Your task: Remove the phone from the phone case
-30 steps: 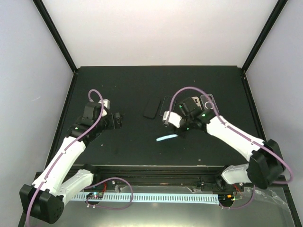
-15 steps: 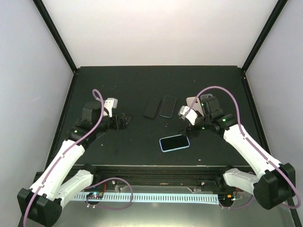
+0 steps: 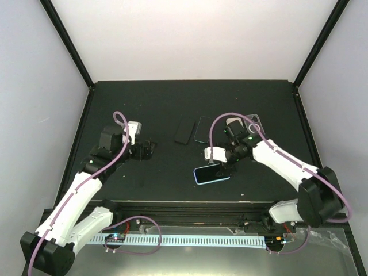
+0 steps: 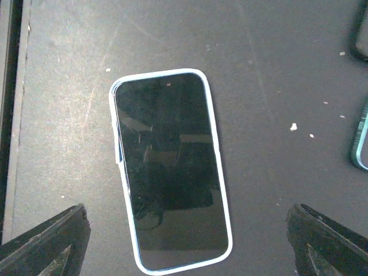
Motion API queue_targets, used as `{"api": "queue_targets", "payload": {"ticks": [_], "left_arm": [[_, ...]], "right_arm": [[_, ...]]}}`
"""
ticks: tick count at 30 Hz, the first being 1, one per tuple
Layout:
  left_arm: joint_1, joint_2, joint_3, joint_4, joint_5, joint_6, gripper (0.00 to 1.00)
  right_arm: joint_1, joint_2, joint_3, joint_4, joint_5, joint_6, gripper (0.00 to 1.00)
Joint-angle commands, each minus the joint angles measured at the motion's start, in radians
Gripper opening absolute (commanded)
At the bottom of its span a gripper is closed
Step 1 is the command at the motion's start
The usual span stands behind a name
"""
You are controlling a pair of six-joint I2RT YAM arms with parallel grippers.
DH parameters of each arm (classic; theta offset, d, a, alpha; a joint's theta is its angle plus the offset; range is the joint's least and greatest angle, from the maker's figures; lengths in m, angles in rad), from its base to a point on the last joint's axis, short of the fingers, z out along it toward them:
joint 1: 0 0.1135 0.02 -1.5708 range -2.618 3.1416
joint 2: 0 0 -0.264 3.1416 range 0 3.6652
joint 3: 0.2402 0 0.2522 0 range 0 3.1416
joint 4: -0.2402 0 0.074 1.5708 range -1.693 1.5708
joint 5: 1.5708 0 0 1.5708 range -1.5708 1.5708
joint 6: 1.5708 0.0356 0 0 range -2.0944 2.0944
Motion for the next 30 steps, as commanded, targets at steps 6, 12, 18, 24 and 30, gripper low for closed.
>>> {"api": "queue_targets", "payload": {"ticks": [6,12,18,24,30], "left_arm": [[-0.005,-0.037,-0.009,0.012,-0.050,0.029,0.97],[-0.005,-0.032,-0.008,0.008,-0.043,0.027,0.96],[-0.005,-0.036,-0.011,0.011,-0.041,0.026,0.97],[-0.005,-0.031,-0.011,0.010,-0.042,0.026,0.97],[-0.005,-0.030,-0.011,0.011,-0.041,0.026,0.97]], "right_arm": [[0.144,0.199,0.071,0.040,0.195,-0.027,1.00],[0.179,0.312,0.119,0.057,0.222,0.031,1.00],[0.196,0.386,0.150,0.019,0.214,0.042,1.00],[0.201,0.415,0.151,-0.015,0.197,0.043,1.00],[0.214,0.412,0.100,0.025,0.207,0.083,1.00]]}}
